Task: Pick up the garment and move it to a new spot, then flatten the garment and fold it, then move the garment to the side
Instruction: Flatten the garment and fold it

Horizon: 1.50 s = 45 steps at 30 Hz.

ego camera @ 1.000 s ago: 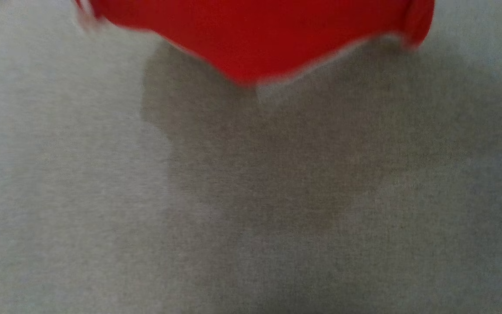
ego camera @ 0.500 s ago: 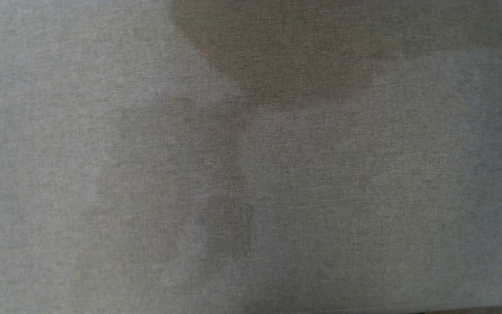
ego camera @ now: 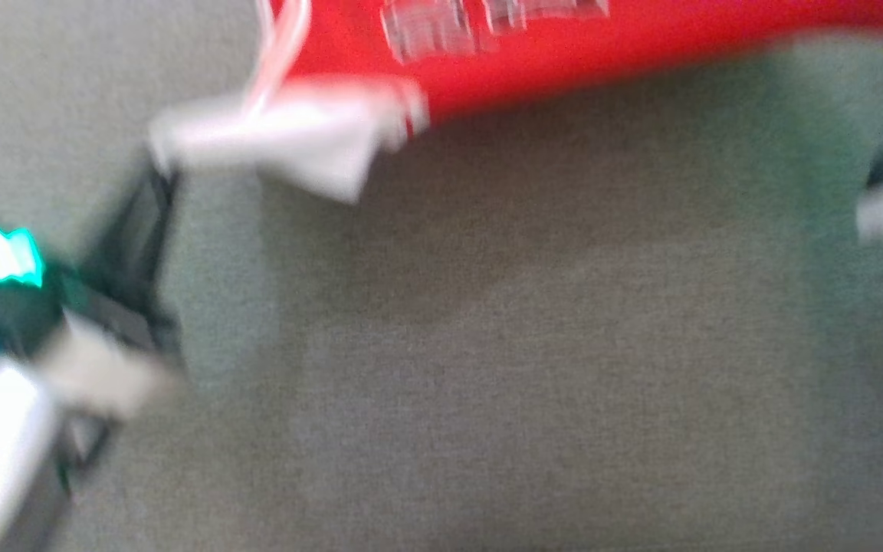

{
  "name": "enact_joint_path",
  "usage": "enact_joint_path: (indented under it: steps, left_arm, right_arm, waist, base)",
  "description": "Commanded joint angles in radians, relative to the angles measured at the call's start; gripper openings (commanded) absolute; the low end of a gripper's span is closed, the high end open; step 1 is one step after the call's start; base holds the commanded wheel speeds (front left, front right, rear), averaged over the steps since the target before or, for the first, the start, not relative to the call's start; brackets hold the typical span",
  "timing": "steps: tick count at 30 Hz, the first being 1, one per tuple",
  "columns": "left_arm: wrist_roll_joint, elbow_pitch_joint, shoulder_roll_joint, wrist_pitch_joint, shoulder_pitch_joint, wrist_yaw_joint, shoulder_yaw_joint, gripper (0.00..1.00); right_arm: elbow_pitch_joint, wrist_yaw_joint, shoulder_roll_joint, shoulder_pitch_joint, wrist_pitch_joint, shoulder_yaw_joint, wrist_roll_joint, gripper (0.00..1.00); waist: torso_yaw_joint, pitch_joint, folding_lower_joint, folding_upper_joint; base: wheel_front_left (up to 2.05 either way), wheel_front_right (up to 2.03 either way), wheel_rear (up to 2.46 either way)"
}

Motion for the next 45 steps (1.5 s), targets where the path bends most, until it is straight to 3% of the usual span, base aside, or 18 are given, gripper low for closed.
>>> enact_joint_path:
  steps: [1,2,9,16,24,36,37,38,42,45]
  left_arm:
    - [0.005,-0.048,0.032,-0.005,0.053,0.018,0.071,0.0]
    - [0.005,-0.048,0.032,-0.005,0.053,0.018,0.071,0.0]
    - [0.024,-0.126,-0.061,-0.005,0.402,0.056,0.1,0.0]
    - [0.029,-0.145,-0.119,-0.005,0.507,0.019,0.16,0.0]
    - [0.055,-0.08,-0.155,-0.005,0.328,-0.042,0.187,0.0]
    - [0.044,0.211,-0.167,-0.005,-0.145,-0.065,0.033,0.0]
    - [0.035,0.226,-0.167,-0.005,-0.161,-0.065,0.025,0.93]
    - [0.032,0.235,-0.168,-0.005,-0.175,-0.065,0.023,1.0]
    - [0.046,0.227,-0.2,-0.005,-0.163,-0.062,0.084,1.0]
    - [0.085,0.193,-0.237,-0.005,-0.087,-0.036,0.133,1.0]
  right_arm:
    - [-0.073,0.006,-0.012,0.091,-0.01,-0.032,0.005,0.0]
    - [-0.073,0.006,-0.012,0.091,-0.01,-0.032,0.005,0.0]
    - [-0.313,0.006,0.056,0.509,0.017,-0.146,-0.039,0.0]
    - [-0.475,0.006,0.103,0.701,0.081,-0.216,-0.048,0.0]
    - [-0.457,0.006,0.126,0.582,0.164,-0.205,-0.061,0.0]
    - [-0.284,0.006,0.111,0.277,0.185,-0.126,-0.086,0.0]
    - [-0.271,0.006,0.113,0.262,0.183,-0.119,-0.088,0.42]
    - [-0.26,0.006,0.116,0.25,0.18,-0.113,-0.089,1.0]
    - [-0.239,0.006,0.131,0.234,0.142,-0.111,-0.097,1.0]
    - [-0.232,0.006,0.146,0.251,0.111,-0.125,-0.094,1.0]
  waist:
    - [0.002,-0.057,0.0004,-0.0001]
    - [0.002,-0.057,0.0004,-0.0001]
    - [0.015,-0.108,0.0004,-0.0001]
    - [0.018,-0.119,0.0004,-0.0001]
    - [0.013,-0.077,0.0004,-0.0001]
    - [0.004,0.055,0.0004,-0.0001]
    - [0.003,0.062,0.0004,-0.0001]
    - [0.002,0.067,0.0004,-0.0001]
    - [0.004,0.075,0.0004,-0.0001]
    - [0.01,0.069,0.0004,-0.0001]
  base:
    - [0.0,0.0,0.0]
    - [0.0,0.0,0.0]
    - [0.0,0.0,0.0]
    - [0.0,0.0,0.0]
    - [0.0,0.0,0.0]
    - [0.0,0.0,0.0]
    - [0.0,0.0,0.0]
    - [0.0,0.0,0.0]
    - [0.0,0.0,0.0]
    - [0.0,0.0,0.0]
